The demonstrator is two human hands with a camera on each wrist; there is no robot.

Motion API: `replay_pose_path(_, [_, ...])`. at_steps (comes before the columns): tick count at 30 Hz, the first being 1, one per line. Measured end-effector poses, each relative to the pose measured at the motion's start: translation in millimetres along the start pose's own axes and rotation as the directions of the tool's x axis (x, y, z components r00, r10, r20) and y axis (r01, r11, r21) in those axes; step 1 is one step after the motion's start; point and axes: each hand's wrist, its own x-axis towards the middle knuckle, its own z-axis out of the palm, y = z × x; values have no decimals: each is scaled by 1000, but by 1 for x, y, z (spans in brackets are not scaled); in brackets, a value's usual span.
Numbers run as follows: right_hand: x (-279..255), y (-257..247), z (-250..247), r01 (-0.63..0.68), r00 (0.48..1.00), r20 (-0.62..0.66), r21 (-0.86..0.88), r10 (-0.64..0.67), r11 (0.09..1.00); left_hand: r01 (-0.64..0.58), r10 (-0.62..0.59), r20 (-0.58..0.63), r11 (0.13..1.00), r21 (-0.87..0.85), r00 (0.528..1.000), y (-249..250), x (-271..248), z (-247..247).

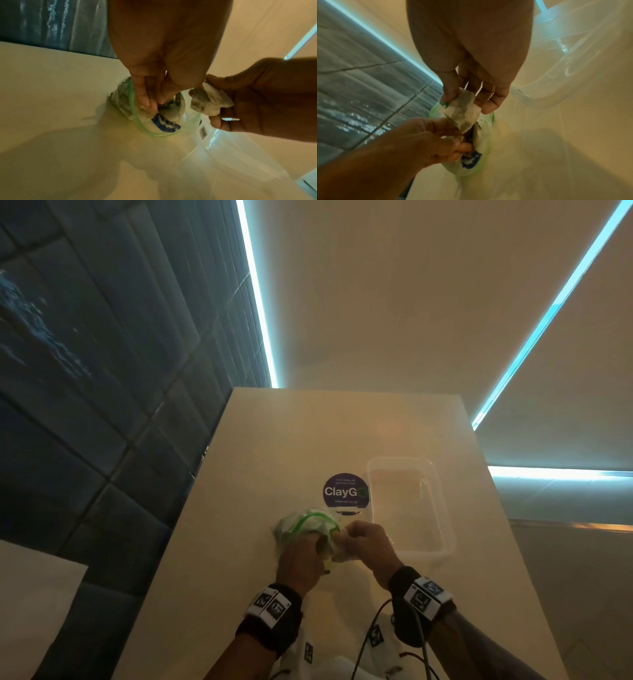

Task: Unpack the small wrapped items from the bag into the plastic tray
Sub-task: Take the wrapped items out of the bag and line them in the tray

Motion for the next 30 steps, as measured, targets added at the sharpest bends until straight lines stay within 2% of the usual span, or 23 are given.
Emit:
replay_pose_path(4, [5, 3, 3, 14, 996, 89, -197, 4, 980, -46, 56, -47, 981, 191, 997, 4, 2, -5])
replay_pose_path(9, [9, 10, 1, 103, 995, 18, -310, -103, 945, -73, 86, -40, 965, 253, 995, 2, 7, -8])
replay_pose_path(19, [6, 11, -3, 82, 997, 30, -263, -77, 961, -125, 170, -98, 926, 358, 980, 2, 14, -12])
replay_pose_path(26, [1, 4, -6, 37, 999, 30, -150, -33, 988, -18, 44, -181, 990, 143, 983, -5, 9, -10])
replay_pose_path(28, [2, 2, -6, 19, 999, 28, -101, -16, 995, 29, -47, -201, 995, -93, 978, -5, 5, -10])
replay_pose_path(30, [1, 0, -6, -9, 1000, 27, -33, 10, 999, 102, -181, -157, 905, -413, 971, -7, 5, -10])
